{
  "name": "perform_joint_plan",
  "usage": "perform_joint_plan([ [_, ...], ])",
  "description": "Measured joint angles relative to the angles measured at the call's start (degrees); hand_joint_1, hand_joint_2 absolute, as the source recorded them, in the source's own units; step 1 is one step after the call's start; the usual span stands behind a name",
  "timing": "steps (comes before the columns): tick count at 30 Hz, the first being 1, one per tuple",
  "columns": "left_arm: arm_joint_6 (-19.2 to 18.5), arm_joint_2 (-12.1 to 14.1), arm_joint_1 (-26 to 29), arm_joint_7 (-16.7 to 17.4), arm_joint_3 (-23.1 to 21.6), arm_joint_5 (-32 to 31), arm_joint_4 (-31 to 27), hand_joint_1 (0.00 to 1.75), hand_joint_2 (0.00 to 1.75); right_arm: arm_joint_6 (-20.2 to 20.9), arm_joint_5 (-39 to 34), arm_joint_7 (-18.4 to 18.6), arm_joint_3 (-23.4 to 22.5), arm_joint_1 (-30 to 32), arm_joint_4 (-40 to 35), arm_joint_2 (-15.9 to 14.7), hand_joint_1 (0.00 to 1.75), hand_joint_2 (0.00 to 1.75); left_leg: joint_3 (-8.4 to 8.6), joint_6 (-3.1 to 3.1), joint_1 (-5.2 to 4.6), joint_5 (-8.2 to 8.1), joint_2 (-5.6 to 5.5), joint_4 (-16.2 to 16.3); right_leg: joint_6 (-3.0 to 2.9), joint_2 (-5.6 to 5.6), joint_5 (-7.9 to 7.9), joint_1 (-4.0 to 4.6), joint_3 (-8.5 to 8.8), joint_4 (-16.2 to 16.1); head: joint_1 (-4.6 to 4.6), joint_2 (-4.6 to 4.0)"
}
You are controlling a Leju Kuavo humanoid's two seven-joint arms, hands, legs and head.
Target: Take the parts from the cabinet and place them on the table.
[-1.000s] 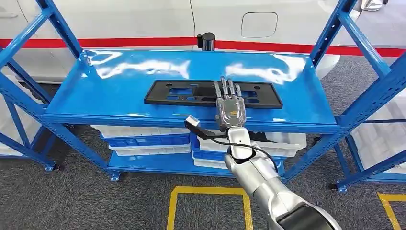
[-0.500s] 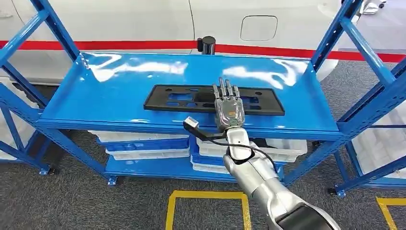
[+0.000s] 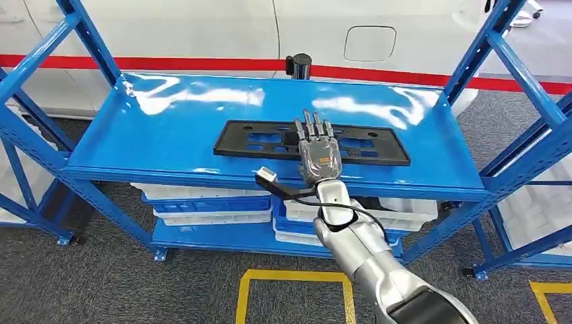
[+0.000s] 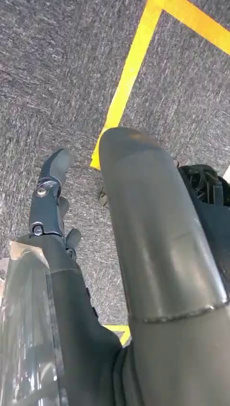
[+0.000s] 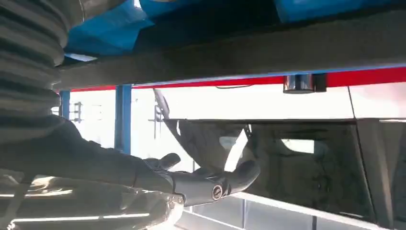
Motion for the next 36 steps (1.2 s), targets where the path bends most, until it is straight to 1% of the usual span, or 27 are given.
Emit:
perform_joint_plan([
  [9,0.0,0.0,0.0,-0.3,-0.2,-0.3,0.0,0.00,0.00,4.1,0.0,0.1,0.0,-1.1,1.1,0.8,0.00,1.75,0.03,-0.01,0.29,0.02,0.03,0.0,-0.01,0.01,0.00,0.17,0.01,0.0,-0.02,0.00],
  [19,0.0,0.0,0.0,-0.3,-0.2,-0.3,0.0,0.00,0.00,4.4,0.0,0.1,0.0,-1.2,1.2,0.8,0.00,1.75,0.03,-0.01,0.29,0.02,0.03,0.0,-0.01,0.00,0.00,0.17,0.01,0.0,0.00,0.00],
  [21,-0.1,0.0,0.0,-0.5,-0.5,-0.3,0.0,0.00,0.00,6.0,0.0,0.1,0.1,-2.0,1.8,1.0,0.00,1.75,0.04,-0.02,0.33,0.02,0.03,0.0,-0.02,0.01,-0.01,0.20,0.01,0.0,0.00,0.00],
  [22,-0.1,0.0,0.0,-0.7,-0.6,-0.5,0.0,0.00,0.00,8.5,-0.1,0.1,0.0,-3.1,2.7,1.4,0.00,1.75,0.05,-0.03,0.33,0.02,0.06,0.0,-0.02,0.01,-0.01,0.22,0.01,0.0,0.00,0.00],
  [23,-0.1,0.0,0.0,-0.9,-0.7,-0.9,0.0,0.00,0.00,12.5,-0.2,1.0,0.0,-4.9,3.9,1.9,0.10,1.75,0.08,-0.03,0.33,0.03,0.04,0.0,-0.01,0.01,-0.01,0.21,0.06,0.0,0.00,0.00],
  [24,0.0,0.0,0.0,-1.0,-0.7,-0.8,0.0,0.00,0.00,13.9,-0.2,1.2,0.0,-5.5,4.3,2.0,0.10,1.75,0.09,-0.03,0.32,0.03,0.04,0.0,-0.01,0.01,-0.01,0.21,0.07,0.0,0.00,0.00],
  [25,0.1,0.0,0.0,-1.1,-0.7,-0.8,0.0,0.00,0.00,14.9,-0.2,1.4,0.0,-5.9,4.6,2.0,0.52,1.75,0.10,-0.03,0.32,0.03,0.04,0.0,-0.01,0.01,-0.01,0.21,0.07,0.0,0.00,0.00],
  [26,0.2,-0.1,0.0,-1.1,-0.7,-0.7,0.0,0.00,0.00,15.6,-0.2,1.5,0.0,-6.2,4.8,2.1,1.31,1.75,0.10,-0.03,0.32,0.03,0.03,0.0,-0.01,0.01,-0.01,0.21,0.08,0.0,0.00,0.00],
  [27,0.4,-0.1,0.0,-1.1,-0.7,-0.5,0.0,0.00,0.00,16.2,-0.2,1.6,0.0,-6.5,5.1,2.0,1.31,1.75,0.10,-0.03,0.31,0.03,0.03,0.0,-0.01,0.01,-0.01,0.21,0.08,0.0,0.00,0.00],
  [29,0.7,-0.2,0.0,-1.1,-0.7,-0.2,0.0,0.00,0.00,17.2,-0.2,1.7,0.0,-6.7,5.5,2.1,1.57,1.75,0.09,-0.03,0.31,0.03,0.02,0.0,-0.01,0.01,0.00,0.21,0.09,0.0,0.00,0.00],
  [30,1.0,-0.2,0.0,-1.1,-0.7,-0.2,0.0,0.00,0.00,17.7,-0.2,1.7,0.0,-6.8,5.7,2.1,1.57,1.75,0.09,-0.03,0.31,0.03,0.03,0.0,-0.01,0.01,0.00,0.21,0.09,0.0,0.00,0.00],
  [31,1.0,-0.2,0.0,-1.1,-0.7,0.0,0.0,0.00,0.00,18.1,-0.2,1.9,0.0,-6.9,5.9,2.2,1.66,1.75,0.09,-0.03,0.31,0.03,0.03,0.0,-0.01,0.01,0.00,0.21,0.09,0.0,0.00,0.00],
  [34,1.1,-0.3,0.0,-1.3,-0.7,0.4,0.0,0.00,0.00,19.8,-0.1,2.6,0.0,-7.1,6.4,2.3,1.71,1.75,0.09,-0.03,0.31,0.02,0.02,0.0,-0.01,0.01,0.00,0.21,0.08,0.0,0.00,0.00],
  [35,1.2,-0.3,0.0,-1.5,-0.7,0.7,0.0,0.00,0.00,20.3,-0.1,2.8,0.0,-7.2,6.6,2.3,1.69,1.75,0.08,-0.03,0.31,0.02,0.02,0.0,-0.01,0.01,0.00,0.21,0.08,0.0,-0.02,0.00],
  [36,1.2,-0.3,0.0,-1.7,-0.7,0.8,0.0,0.00,0.00,20.5,-0.1,2.9,0.0,-7.2,6.7,2.4,1.71,1.75,0.08,-0.03,0.31,0.02,0.02,0.0,-0.01,0.01,-0.01,0.21,0.07,0.0,0.00,0.00],
])
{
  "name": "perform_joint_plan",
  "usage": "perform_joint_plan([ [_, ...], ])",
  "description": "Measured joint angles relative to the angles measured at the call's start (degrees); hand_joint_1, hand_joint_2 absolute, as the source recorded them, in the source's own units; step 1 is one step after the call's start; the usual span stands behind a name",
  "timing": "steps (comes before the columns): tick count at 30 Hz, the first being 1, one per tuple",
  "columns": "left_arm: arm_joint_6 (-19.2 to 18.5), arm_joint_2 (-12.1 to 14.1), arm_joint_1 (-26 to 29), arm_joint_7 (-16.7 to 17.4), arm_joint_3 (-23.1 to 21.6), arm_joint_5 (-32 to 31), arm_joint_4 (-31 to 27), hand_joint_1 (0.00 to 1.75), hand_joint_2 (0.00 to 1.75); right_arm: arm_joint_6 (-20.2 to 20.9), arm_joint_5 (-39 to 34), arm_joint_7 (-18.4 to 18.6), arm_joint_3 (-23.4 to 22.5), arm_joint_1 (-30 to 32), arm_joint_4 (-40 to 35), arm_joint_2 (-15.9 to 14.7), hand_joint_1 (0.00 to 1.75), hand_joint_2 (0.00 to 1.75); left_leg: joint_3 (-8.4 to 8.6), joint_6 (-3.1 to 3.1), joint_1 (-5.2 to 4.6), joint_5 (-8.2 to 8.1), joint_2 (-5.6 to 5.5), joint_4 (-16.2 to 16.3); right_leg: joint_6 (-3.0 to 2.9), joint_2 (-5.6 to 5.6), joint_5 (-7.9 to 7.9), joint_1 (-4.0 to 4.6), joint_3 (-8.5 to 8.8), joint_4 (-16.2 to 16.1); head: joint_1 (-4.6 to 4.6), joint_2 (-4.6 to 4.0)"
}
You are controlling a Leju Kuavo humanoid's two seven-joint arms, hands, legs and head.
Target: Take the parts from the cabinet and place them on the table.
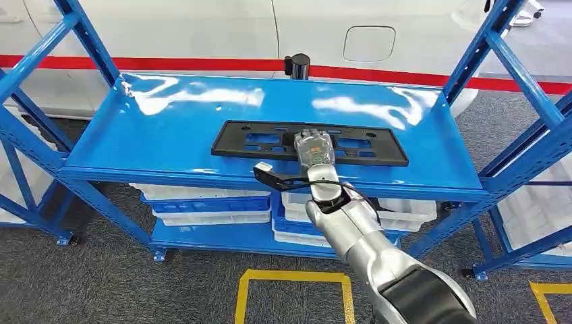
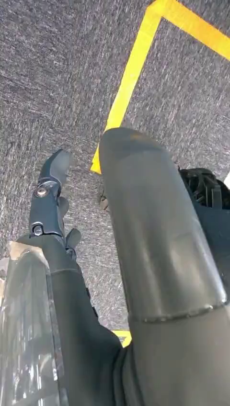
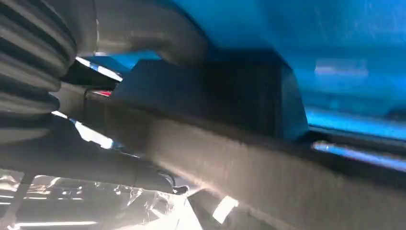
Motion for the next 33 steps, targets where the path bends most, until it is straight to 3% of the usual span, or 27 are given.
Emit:
perform_joint_plan([
  [11,0.5,-0.1,0.0,-1.7,0.0,0.3,0.0,0.00,0.00,0.1,0.0,0.7,0.0,-0.5,0.7,0.1,1.75,1.75,-0.03,0.00,0.01,0.00,0.00,0.0,0.00,0.00,0.00,0.01,-0.01,0.0,0.00,0.00],
  [15,1.2,-0.2,0.1,-1.4,0.9,2.8,0.0,0.00,0.00,-3.4,0.1,-1.1,0.0,-0.8,0.7,1.8,1.75,1.75,-0.08,0.00,0.01,0.00,0.11,0.0,0.00,0.09,0.01,0.09,-0.05,0.0,0.00,0.00],
  [18,0.2,0.0,0.0,0.5,1.7,2.8,0.0,0.00,0.00,-5.1,-0.1,-1.6,0.1,-2.1,0.7,5.7,1.75,1.75,-0.07,-0.01,0.03,0.00,0.24,0.0,-0.01,0.20,0.01,0.13,-0.13,0.0,-0.02,0.00],
  [22,1.3,0.4,-0.1,7.0,1.6,0.9,0.0,0.00,0.00,-6.5,-2.7,-3.5,0.7,-4.2,-0.6,9.4,1.75,1.75,-0.08,-0.03,0.18,0.01,0.14,0.0,-0.05,0.13,-0.02,0.18,-0.12,0.0,0.00,0.00],
  [24,4.6,0.3,-0.1,9.0,1.7,2.1,0.0,0.00,0.00,-6.5,-7.6,-4.5,2.7,-4.6,-2.3,10.6,1.75,1.75,-0.08,-0.03,0.18,0.01,0.21,0.0,-0.05,0.15,-0.02,0.20,-0.12,0.1,0.00,0.00],
  [27,10.0,-0.2,-0.1,9.2,2.5,4.2,0.0,0.00,0.00,-6.9,-18.3,-5.5,9.6,-4.6,-5.5,11.7,1.75,1.75,-0.07,-0.04,0.16,0.00,0.25,0.0,-0.05,0.21,-0.02,0.20,-0.15,0.1,-0.02,0.00],
  [33,12.3,-2.2,0.0,5.3,4.9,6.8,0.0,0.00,0.00,-11.1,-35.1,-9.8,23.5,-5.1,-9.8,12.9,1.75,1.75,-0.09,-0.04,0.16,0.00,0.17,0.0,-0.06,0.15,-0.04,0.19,-0.13,0.1,0.00,0.00],
])
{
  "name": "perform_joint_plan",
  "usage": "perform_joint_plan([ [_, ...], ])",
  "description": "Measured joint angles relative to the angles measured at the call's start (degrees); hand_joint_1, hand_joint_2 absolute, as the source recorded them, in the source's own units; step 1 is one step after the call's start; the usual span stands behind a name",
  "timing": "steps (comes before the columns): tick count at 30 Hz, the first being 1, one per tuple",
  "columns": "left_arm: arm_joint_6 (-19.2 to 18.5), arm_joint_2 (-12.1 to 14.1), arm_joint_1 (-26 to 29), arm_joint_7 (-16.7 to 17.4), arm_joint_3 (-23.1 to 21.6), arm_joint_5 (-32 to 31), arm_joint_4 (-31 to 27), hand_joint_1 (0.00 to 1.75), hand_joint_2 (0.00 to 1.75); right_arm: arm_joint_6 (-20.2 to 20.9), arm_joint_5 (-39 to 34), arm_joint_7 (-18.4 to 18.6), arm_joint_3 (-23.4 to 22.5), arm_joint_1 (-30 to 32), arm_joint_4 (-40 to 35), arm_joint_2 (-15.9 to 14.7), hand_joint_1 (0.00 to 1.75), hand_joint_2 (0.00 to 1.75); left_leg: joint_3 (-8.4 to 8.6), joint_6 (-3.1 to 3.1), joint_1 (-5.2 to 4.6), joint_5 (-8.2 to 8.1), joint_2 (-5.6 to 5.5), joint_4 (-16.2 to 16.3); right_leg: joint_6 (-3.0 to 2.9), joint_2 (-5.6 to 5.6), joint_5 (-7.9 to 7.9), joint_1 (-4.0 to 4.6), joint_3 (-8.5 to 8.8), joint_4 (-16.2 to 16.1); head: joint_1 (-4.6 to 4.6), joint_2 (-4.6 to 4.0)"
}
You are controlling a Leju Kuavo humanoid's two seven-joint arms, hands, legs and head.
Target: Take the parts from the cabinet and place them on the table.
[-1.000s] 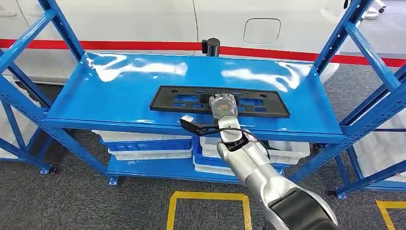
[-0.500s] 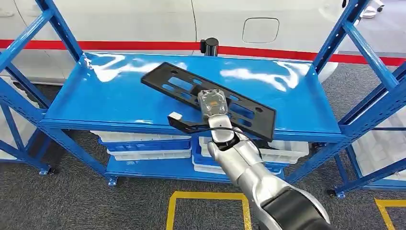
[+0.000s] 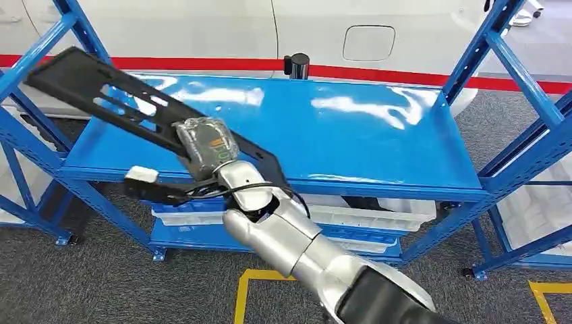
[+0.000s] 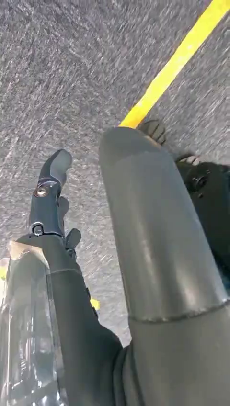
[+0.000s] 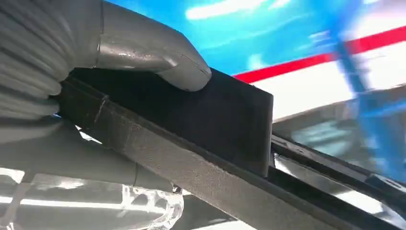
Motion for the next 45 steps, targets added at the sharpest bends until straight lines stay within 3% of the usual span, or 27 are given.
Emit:
perform_joint_plan([
  [4,0.9,-0.5,0.0,-0.2,1.2,0.4,0.0,0.00,0.00,-1.7,-8.1,-2.2,6.0,-1.3,-2.1,0.1,1.75,1.75,0.02,0.00,-0.02,0.00,0.02,0.0,0.00,0.01,0.01,-0.01,0.01,0.0,0.00,0.00],
  [11,3.1,-2.0,0.1,1.9,2.1,0.4,0.0,0.00,0.00,-3.0,-15.8,-5.6,11.4,-2.9,-4.6,0.1,1.75,1.75,0.04,0.01,-0.03,0.01,0.00,0.0,0.02,0.00,0.02,-0.02,0.04,0.0,0.00,0.00],
  [14,3.0,-2.1,0.1,4.4,2.1,0.5,0.0,0.00,0.00,-3.3,-20.6,-8.6,12.1,-3.9,-5.0,0.1,1.75,1.75,0.04,0.01,-0.02,0.00,0.00,0.0,0.02,0.00,0.02,-0.01,0.04,0.0,0.00,0.00],
  [24,0.9,-2.0,0.1,2.6,2.1,0.4,0.0,0.00,0.00,-2.4,-31.4,-17.5,12.0,-5.0,-7.6,0.1,1.75,1.75,0.05,0.00,-0.01,0.00,0.01,0.0,0.01,0.00,0.01,-0.01,0.04,0.0,0.00,0.00],
  [25,0.9,-2.0,0.1,2.5,2.1,0.4,0.0,0.00,1.75,-1.9,-32.3,-18.2,11.9,-5.0,-7.8,0.1,1.75,1.75,0.06,0.00,-0.01,0.00,0.01,0.0,0.01,0.00,0.01,-0.01,0.04,0.0,0.00,0.00],
  [35,-0.1,-1.9,0.1,1.6,2.1,-0.3,0.0,0.00,1.75,5.5,-43.4,-27.3,8.6,-4.5,-10.9,0.1,1.75,1.75,0.06,0.00,-0.01,0.00,-0.01,0.0,0.01,-0.01,0.01,-0.01,0.04,0.0,0.00,0.00],
  [41,-4.1,-1.5,0.2,-1.8,1.9,-3.2,0.0,0.00,1.75,8.9,-37.6,-31.1,-1.7,-0.2,-13.2,-2.0,1.75,1.75,0.13,0.01,-0.02,0.00,-0.07,0.0,0.01,-0.08,0.01,-0.02,0.10,0.0,0.00,0.00],
  [45,-6.8,-0.4,0.4,-6.5,-0.1,-7.1,0.0,0.00,1.75,7.2,-35.8,-32.2,-9.2,5.8,-18.3,-6.6,1.75,1.75,0.21,0.01,-0.04,0.00,-0.32,0.0,0.02,-0.35,0.00,-0.04,0.04,-0.1,0.00,0.00],
])
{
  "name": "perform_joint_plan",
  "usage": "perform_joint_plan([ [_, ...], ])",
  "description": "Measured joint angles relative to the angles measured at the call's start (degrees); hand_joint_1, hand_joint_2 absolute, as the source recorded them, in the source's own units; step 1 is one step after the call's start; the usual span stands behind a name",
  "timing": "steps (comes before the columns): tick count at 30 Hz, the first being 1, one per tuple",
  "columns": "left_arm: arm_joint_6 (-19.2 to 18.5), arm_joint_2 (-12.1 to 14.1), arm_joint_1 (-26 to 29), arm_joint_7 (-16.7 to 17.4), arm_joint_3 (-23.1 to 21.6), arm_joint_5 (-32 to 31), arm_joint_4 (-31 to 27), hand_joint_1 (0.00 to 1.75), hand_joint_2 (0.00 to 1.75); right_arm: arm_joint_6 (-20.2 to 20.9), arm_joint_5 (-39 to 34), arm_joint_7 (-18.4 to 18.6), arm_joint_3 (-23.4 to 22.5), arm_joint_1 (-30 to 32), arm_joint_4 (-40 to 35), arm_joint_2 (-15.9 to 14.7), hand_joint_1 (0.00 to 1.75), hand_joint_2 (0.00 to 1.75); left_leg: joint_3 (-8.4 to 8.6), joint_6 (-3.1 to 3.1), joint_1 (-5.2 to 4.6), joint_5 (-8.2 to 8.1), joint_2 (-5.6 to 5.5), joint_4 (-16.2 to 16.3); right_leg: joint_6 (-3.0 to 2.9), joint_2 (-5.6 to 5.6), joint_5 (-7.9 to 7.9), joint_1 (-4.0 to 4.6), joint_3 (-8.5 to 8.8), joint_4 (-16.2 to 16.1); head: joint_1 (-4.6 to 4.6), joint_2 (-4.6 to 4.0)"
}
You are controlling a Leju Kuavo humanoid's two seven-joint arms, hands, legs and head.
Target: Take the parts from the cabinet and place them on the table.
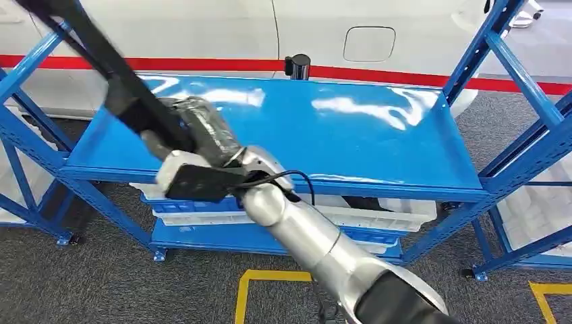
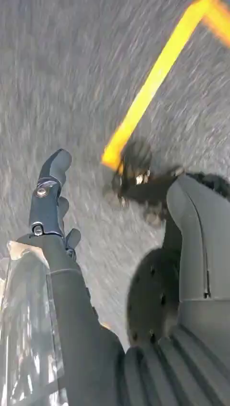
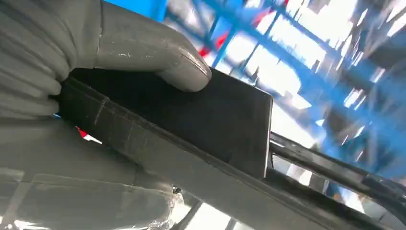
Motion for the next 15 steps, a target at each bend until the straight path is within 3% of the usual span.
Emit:
perform_joint_plan([
  [2,-3.5,1.5,0.0,-2.0,-1.2,-0.8,0.0,0.00,1.75,-0.2,-1.4,-1.5,-3.6,4.2,-3.9,-3.3,1.75,1.75,-0.07,0.00,-0.03,0.00,-0.18,0.0,0.01,-0.12,0.00,0.00,0.22,0.0,0.00,0.00],
  [5,-4.9,3.0,-0.1,-1.0,-2.1,-0.9,0.0,0.00,1.75,2.9,-5.3,-1.5,-7.5,8.0,-8.3,-5.8,1.75,1.75,-0.14,0.01,-0.12,-0.02,0.19,0.0,0.05,0.22,0.05,-0.03,0.08,0.0,0.00,0.00],
  [9,-4.5,3.7,-0.4,0.6,-3.1,-0.8,0.0,0.00,1.75,9.1,-11.2,1.1,-9.7,8.4,-12.0,-6.6,1.75,1.75,-0.10,0.00,0.00,-0.02,0.26,0.0,0.02,0.26,0.03,0.00,0.04,0.0,0.00,0.00],
  [15,-3.0,3.3,-0.4,0.5,-3.1,0.5,0.0,0.00,1.75,15.8,-18.9,-0.4,-10.1,11.1,-16.0,-6.8,1.75,1.75,-0.11,-0.04,0.03,-0.04,0.27,0.0,0.00,0.27,0.01,0.03,0.03,0.0,0.00,0.00],
])
